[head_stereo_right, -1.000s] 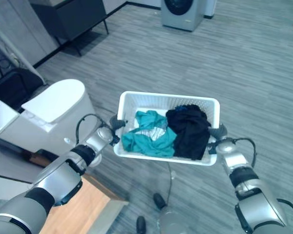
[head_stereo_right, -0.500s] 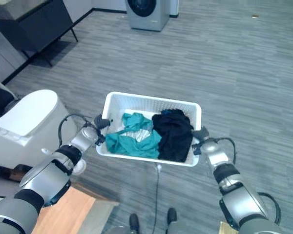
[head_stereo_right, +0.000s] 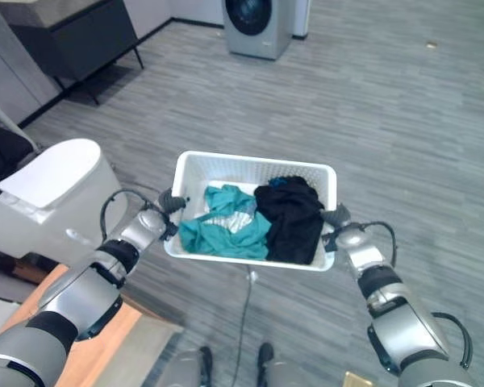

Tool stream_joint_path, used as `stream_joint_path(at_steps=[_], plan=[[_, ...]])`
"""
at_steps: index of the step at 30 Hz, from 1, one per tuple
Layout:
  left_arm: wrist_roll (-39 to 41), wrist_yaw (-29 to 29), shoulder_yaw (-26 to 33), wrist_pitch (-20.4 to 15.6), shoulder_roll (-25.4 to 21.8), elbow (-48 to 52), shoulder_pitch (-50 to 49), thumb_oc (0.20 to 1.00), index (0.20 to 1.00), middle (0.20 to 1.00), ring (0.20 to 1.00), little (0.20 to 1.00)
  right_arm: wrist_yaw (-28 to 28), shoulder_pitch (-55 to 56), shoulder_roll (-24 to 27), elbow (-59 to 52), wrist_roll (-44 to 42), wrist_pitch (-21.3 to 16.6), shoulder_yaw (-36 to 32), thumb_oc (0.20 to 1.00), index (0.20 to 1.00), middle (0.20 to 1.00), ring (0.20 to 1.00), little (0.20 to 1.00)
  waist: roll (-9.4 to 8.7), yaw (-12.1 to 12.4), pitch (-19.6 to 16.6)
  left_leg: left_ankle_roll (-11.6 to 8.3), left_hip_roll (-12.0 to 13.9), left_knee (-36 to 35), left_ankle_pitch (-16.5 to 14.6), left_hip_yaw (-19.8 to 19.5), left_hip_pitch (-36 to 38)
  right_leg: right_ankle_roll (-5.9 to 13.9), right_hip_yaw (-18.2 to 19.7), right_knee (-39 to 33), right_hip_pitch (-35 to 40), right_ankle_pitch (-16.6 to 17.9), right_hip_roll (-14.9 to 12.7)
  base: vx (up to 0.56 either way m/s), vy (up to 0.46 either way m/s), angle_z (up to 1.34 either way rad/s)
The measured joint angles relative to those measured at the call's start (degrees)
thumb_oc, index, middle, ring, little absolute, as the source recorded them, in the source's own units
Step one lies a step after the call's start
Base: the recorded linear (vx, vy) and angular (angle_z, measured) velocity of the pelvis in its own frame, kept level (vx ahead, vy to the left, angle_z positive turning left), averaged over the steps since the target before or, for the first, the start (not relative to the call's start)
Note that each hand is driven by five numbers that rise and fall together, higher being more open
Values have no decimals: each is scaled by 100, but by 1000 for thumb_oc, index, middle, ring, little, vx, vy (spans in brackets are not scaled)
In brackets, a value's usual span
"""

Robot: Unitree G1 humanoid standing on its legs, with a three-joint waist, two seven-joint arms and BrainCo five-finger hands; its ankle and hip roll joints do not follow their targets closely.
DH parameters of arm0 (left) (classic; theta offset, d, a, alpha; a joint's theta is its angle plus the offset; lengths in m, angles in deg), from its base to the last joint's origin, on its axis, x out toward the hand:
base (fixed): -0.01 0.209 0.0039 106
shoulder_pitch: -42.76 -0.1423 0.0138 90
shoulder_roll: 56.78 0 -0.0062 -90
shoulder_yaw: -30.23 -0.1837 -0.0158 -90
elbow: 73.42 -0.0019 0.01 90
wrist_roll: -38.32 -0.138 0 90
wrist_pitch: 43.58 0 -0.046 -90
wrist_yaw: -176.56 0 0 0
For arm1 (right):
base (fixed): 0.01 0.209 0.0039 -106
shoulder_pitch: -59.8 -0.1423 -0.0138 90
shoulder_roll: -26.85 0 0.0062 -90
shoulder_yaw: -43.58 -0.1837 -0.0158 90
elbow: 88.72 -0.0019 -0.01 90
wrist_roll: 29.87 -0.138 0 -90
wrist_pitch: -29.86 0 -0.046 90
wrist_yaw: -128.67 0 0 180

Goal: Grab the laundry basket,head to the washer,open it,put in the laundry and shut it.

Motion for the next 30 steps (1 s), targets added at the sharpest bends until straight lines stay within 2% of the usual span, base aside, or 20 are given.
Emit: stream_joint_path(at_steps=[2,4,5,6,7,8,9,11,12,13,14,17,19,20,21,22,25,28,29,30], plan=[[0,-21,33,-11,-71,-10,55,200,200,200,200,200,-3,-80,-30,-3,-11,-8,35,200,200,200,200,200,-90,140,18,54,-467,-1279,-21,48,-32,169,249,-562,113,87,120,378,-51,-50],[5,-54,61,-29,-158,-41,44,200,200,200,200,200,-10,-148,-125,64,-23,-21,117,200,200,200,200,200,133,362,88,-181,-308,-2315,151,92,1,-194,185,-524,197,167,551,541,-24,-57],[4,-88,48,-49,-182,-44,-17,200,200,200,200,200,-1,-112,-190,172,-49,-57,181,200,200,200,200,200,141,350,96,-265,-289,-2563,180,160,-44,-126,174,-754,364,110,648,604,41,-38],[2,-74,54,-75,-170,-31,-126,200,200,200,200,200,-1,-100,-321,383,-115,-77,179,200,200,200,200,200,180,477,91,-262,-193,-2992,184,297,-71,279,136,-775,497,-178,780,611,49,-73],[7,-101,90,-53,-168,-28,-143,200,200,200,200,200,-10,-169,-364,518,-117,-75,182,200,200,200,200,200,419,685,125,-261,161,-2915,179,307,-224,43,11,313,268,-458,992,635,53,-102],[13,-163,109,-38,-242,-29,-170,200,200,200,200,200,-32,-147,-429,518,-117,-69,192,200,200,200,200,200,329,763,92,-239,171,-2523,157,457,-423,93,145,1015,293,-781,812,357,14,-46],[100,-230,24,1,-379,153,-379,200,200,200,200,200,-67,237,-535,296,-113,-59,191,200,200,200,200,200,74,608,-50,342,-48,-1622,-122,563,-702,-227,414,759,755,-1414,805,533,80,-33],[164,-232,-81,-18,-509,216,-449,200,200,200,200,200,-127,357,-554,169,-108,-34,288,200,200,200,200,200,-114,777,-210,442,-518,-1713,-39,506,-408,-167,585,847,755,-1385,673,650,148,-52],[169,-247,-111,6,-639,235,-521,200,200,200,200,200,-103,479,-522,-192,-98,-25,429,200,200,200,200,200,-36,780,-217,592,-590,-1842,-157,226,71,194,515,1411,636,-1464,709,580,169,-116],[186,-188,135,33,-1002,715,-838,200,200,200,200,200,-75,801,-687,-745,-44,-1,189,200,200,200,200,200,-74,875,-202,1039,-579,-2067,157,302,406,1165,469,3179,-88,-1335,587,587,194,-104],[202,-171,207,-3,-1133,879,-988,200,200,200,200,200,-20,1147,-687,-1107,40,-3,133,200,200,200,200,200,-139,785,-202,1164,-694,-1889,41,258,538,1518,308,4304,-488,-993,283,349,136,-59],[194,-193,245,-31,-908,1115,-1127,200,200,200,200,200,-24,1507,-490,-1166,116,30,-26,200,200,200,200,200,23,559,-167,1308,-931,-1706,-327,143,1140,1619,324,5437,-762,-782,-489,486,137,22],[192,-186,266,-70,-787,988,-946,200,200,200,200,200,-82,1508,-406,-1284,130,26,-303,200,200,200,200,200,147,390,-176,1381,-884,-1742,-598,-200,1265,1484,348,5122,-1070,-919,-538,458,3,37],[197,-165,309,-42,-702,866,-770,200,200,200,200,200,-86,1416,-356,-1346,177,-3,-380,200,200,200,200,200,277,219,-85,1366,-791,-1907,-601,-453,1414,1135,212,4541,-1311,-991,-472,559,-116,61],[194,-166,302,-45,-599,759,-608,200,200,200,200,200,-126,1410,-220,-1356,172,-3,-377,200,200,200,200,200,306,203,-67,1388,-737,-1994,-653,-567,1530,1092,265,4079,-1580,-960,-351,757,-248,134],[160,-177,308,-45,-437,756,-552,200,200,200,200,200,-153,1423,-15,-1366,162,-3,-361,200,200,200,200,200,487,-118,51,1204,-524,-2147,-762,-1145,1892,814,348,2148,-1568,-829,-1,819,-282,135],[122,-199,317,-61,-312,550,-493,200,200,200,200,200,-252,1295,140,-1347,113,-4,-343,200,200,200,200,200,260,-334,39,983,-599,-2233,-1211,-1495,2327,1289,634,-957,-1626,-148,-363,615,-172,103],[64,-181,313,-63,-235,505,-585,200,200,200,200,200,-277,1327,142,-1248,111,4,-313,200,200,200,200,200,225,-323,-61,639,-443,-2484,-1661,-1772,3062,1538,532,-521,-1785,-125,-831,551,-213,70],[-37,-182,308,-65,-241,442,-578,200,200,200,200,200,-318,1320,135,-1232,110,5,-227,200,200,200,200,200,139,-334,-119,317,-354,-2452,-1827,-1791,3307,1720,505,-517,-1485,-79,-935,563,-267,39],[-66,-140,265,-86,-201,301,-538,200,200,200,200,200,-381,1256,117,-1170,114,8,-318,200,200,200,200,200,272,-264,-115,206,-145,-2359,-1903,-1798,3378,1711,453,-259,-1531,447,-771,558,-310,99]])
